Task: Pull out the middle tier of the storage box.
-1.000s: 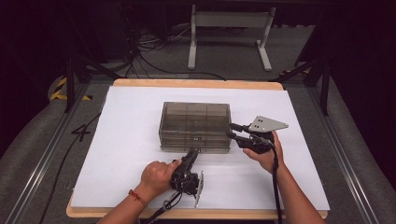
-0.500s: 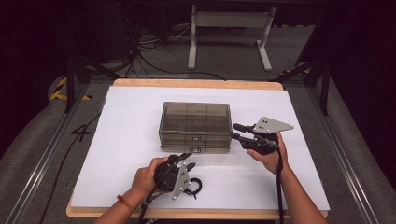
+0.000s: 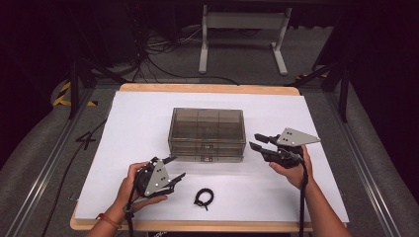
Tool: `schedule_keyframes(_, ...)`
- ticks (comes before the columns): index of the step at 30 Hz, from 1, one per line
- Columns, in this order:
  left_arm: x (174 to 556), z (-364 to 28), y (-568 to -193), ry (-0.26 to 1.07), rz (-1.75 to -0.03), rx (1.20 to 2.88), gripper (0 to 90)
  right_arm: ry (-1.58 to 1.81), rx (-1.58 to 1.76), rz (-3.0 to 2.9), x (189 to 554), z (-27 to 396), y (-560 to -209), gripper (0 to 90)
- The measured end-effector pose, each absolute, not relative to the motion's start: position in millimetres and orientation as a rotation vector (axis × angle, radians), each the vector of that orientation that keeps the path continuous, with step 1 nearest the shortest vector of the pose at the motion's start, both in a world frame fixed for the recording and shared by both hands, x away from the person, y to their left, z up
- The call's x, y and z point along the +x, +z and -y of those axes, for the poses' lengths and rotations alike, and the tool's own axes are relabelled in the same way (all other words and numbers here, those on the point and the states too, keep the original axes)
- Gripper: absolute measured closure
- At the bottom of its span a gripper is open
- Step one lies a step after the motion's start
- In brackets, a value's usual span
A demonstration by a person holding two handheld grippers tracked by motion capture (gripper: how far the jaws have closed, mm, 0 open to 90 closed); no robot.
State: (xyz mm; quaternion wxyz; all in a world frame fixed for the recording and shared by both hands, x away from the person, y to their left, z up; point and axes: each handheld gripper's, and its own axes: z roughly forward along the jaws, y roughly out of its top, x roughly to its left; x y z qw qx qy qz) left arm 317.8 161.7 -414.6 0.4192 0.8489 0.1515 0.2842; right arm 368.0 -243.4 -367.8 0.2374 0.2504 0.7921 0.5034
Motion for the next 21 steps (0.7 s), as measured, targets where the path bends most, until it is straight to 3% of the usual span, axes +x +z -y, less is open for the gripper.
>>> schedule_keyframes(7, 330.9, -178.5, -415.5, 0.639, -0.466, 2.112, 33.2, 1.382, 0.704, -2.174, 362.6, 257.2, -373.8, 63.7)
schedule_keyframes(21, 356.9, -187.9, -424.4, 0.504, -0.516, 2.122, 37.2, 1.353, 0.728, -2.243, 357.8, 263.8, -395.6, 59.5)
